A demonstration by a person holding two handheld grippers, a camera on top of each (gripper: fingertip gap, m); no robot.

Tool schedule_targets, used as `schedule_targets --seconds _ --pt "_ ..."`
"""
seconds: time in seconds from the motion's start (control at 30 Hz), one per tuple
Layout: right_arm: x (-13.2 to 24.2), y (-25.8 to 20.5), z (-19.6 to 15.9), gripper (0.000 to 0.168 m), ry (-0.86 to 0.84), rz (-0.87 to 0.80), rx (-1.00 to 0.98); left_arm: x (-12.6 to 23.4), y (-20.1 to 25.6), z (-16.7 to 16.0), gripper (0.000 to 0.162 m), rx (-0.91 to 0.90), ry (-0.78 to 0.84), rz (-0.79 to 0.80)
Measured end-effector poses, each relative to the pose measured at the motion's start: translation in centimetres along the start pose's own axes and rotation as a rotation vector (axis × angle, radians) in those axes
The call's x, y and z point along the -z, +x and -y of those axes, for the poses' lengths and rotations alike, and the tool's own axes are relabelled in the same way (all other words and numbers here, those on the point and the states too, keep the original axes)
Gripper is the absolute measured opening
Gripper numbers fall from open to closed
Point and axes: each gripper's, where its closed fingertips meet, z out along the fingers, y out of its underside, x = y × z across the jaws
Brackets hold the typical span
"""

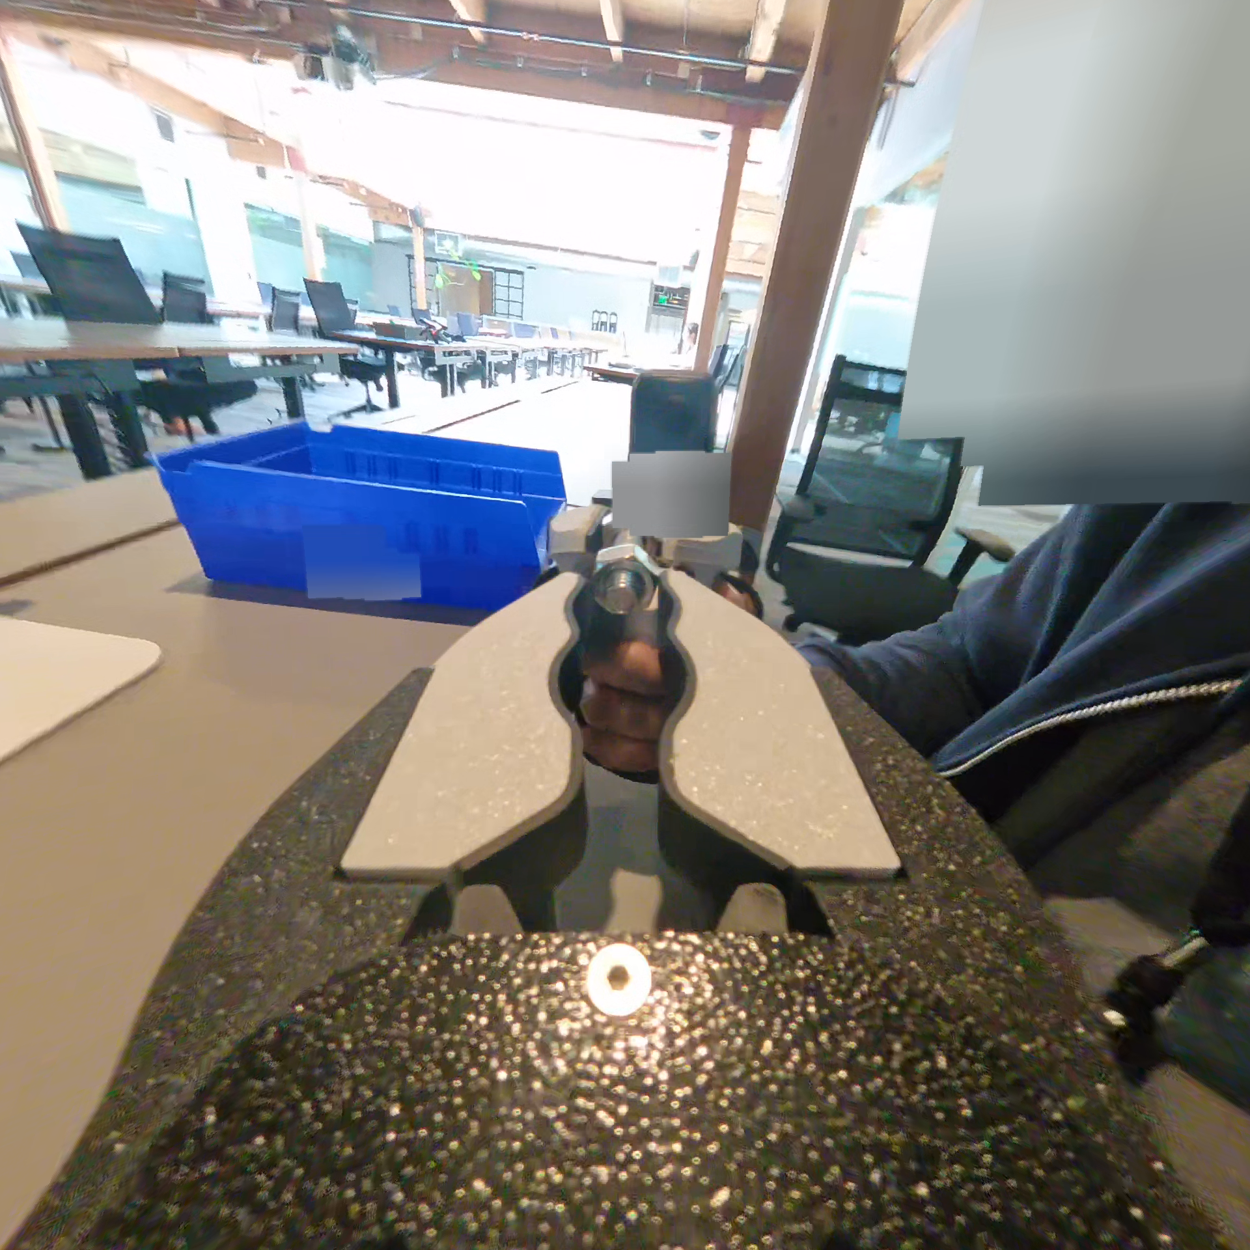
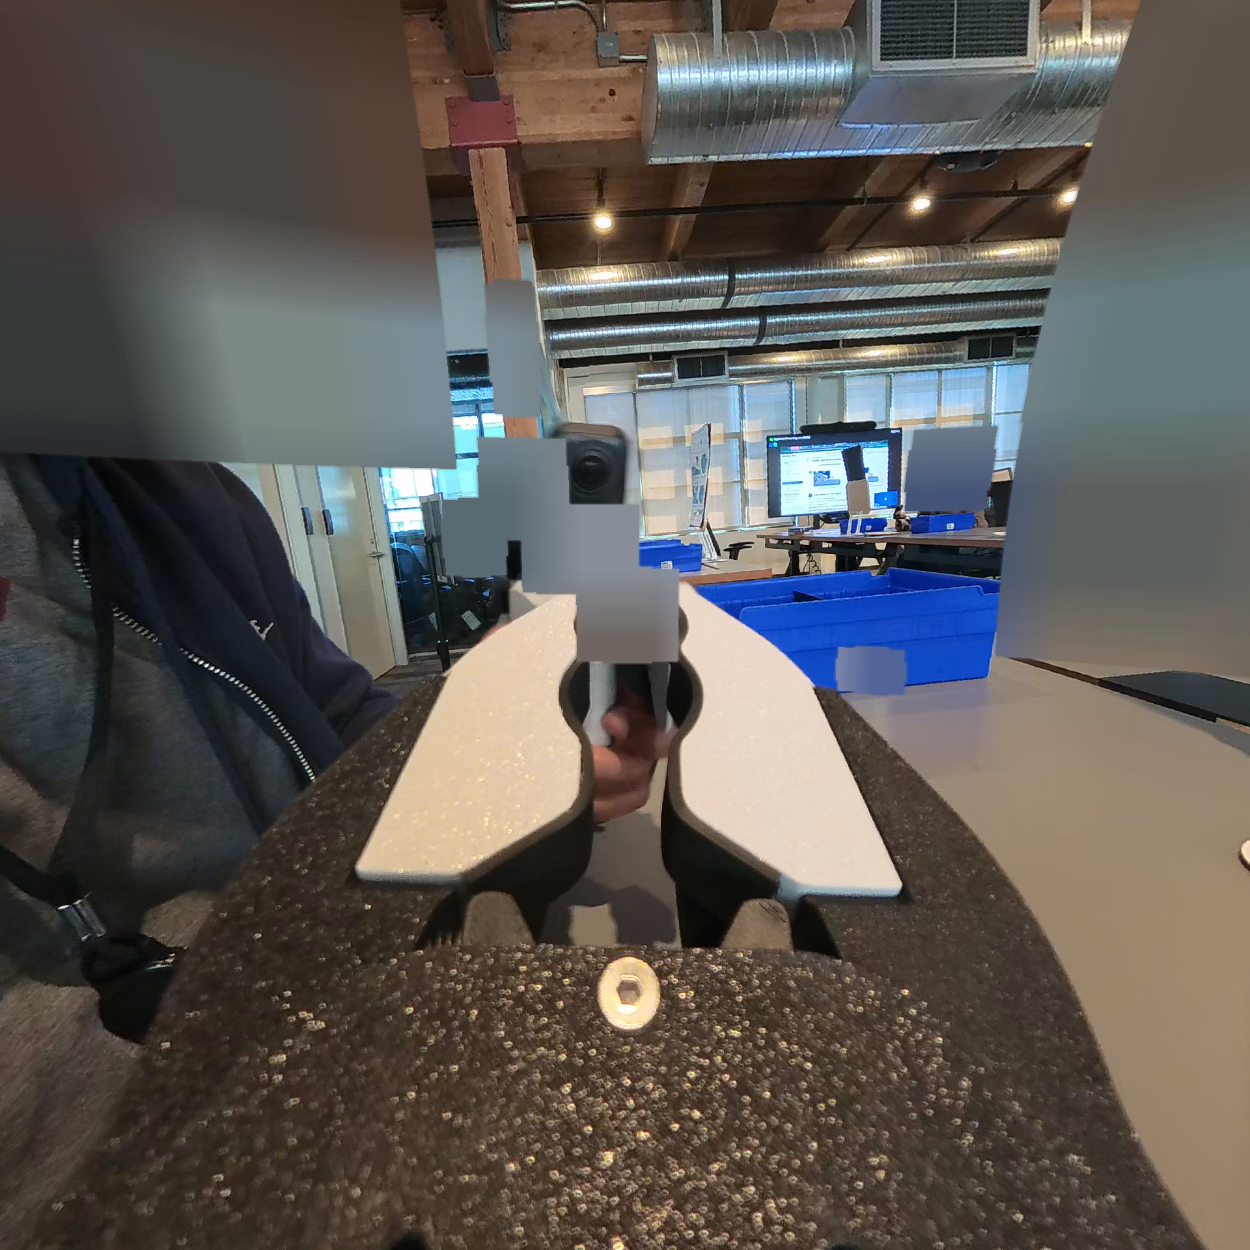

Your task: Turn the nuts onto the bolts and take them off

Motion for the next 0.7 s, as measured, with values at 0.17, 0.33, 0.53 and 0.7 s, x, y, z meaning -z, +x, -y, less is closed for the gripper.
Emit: schedule_targets --seconds 0.17,0.33,0.53,0.7 --pt "0.0 -0.1 0.1 0.017 0.012 0.014 -0.013 0.0 -0.2 0.2 0.018 -0.418 -0.021 0.147" --pt "0.0 -0.1 0.0 0.017 0.007 0.008 -0.008 0.2 -0.7 0.1 0.018 -0.950 -0.061 0.333" --pt "0.1 0.0 0.1 0.017 0.016 -0.001 -0.008 0.6 -0.4 1.2 0.035 -0.334 0.074 0.129" --pt "0.1 0.1 0.1 0.017 0.017 -0.001 -0.013 0.8 -0.3 1.6 0.035 -0.099 0.117 0.027"
